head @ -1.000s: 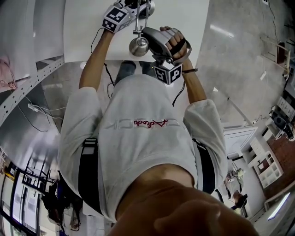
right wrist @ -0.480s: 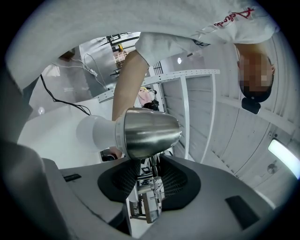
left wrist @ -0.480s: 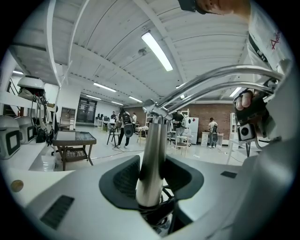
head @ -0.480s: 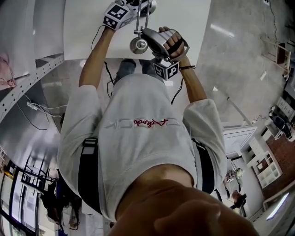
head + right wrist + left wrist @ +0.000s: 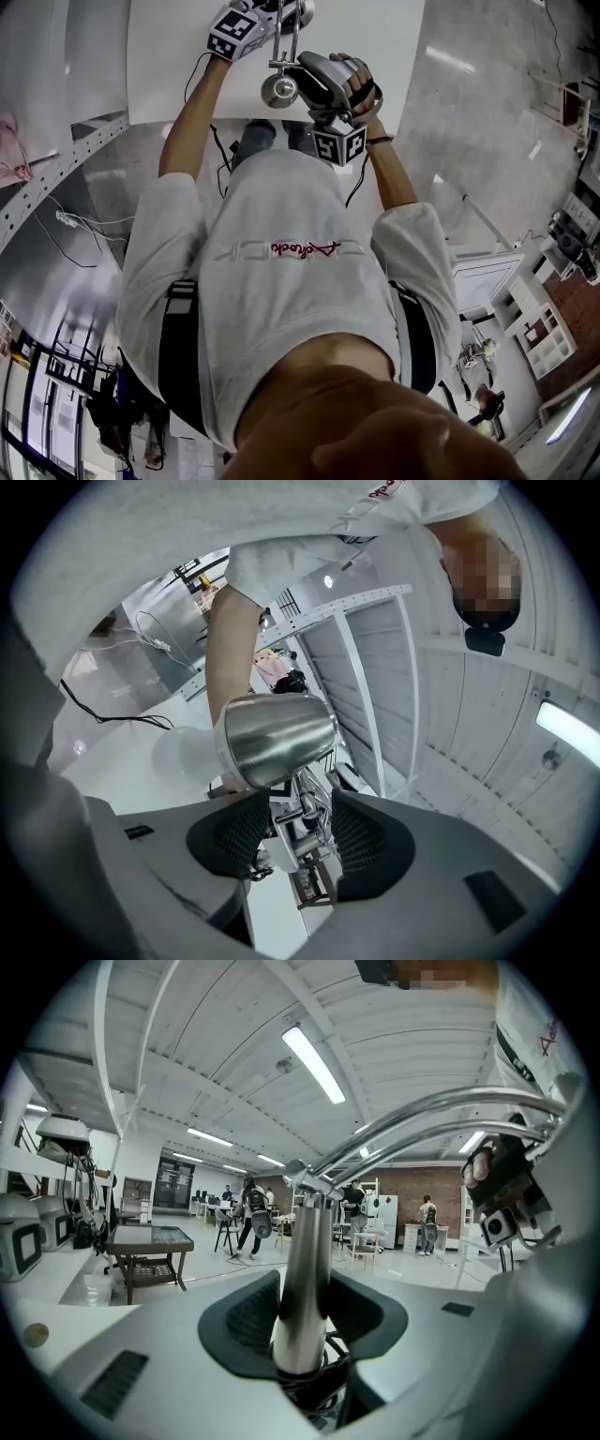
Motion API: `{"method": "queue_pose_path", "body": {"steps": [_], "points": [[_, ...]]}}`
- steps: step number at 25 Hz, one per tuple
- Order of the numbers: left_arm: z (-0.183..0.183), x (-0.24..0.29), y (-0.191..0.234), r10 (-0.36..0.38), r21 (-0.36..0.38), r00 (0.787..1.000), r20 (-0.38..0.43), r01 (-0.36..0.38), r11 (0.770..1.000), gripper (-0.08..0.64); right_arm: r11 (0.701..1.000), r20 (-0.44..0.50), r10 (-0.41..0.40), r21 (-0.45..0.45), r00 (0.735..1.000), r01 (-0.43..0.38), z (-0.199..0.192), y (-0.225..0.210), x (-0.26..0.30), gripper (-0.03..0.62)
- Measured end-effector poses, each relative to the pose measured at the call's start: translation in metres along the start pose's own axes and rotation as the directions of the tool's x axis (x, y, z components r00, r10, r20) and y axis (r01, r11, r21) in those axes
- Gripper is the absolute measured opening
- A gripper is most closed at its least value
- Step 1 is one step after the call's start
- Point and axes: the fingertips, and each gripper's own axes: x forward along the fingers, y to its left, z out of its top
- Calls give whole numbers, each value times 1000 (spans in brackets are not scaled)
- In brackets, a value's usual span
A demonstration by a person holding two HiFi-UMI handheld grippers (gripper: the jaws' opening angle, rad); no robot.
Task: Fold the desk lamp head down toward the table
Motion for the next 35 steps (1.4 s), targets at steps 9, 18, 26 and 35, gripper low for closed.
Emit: {"method": "queue_pose_path", "body": {"steps": [9,18,26,35], "points": [[9,-20,0,9,42,999,33,-10,999,179,994,-85,22,104,996,-14,-24,7,-12,190],[-6,-77,15,120,18,992,43,-121,992,74,988,-167,4,150,986,21,-47,16,-22,8],[-8,-107,2,185,22,981,53,-186,982,28,965,-226,3,257,974,57,-51,20,-22,12],[11,-139,-17,244,27,966,92,-247,969,28,518,-312,-122,790,942,329,-75,-18,-44,12]]}}
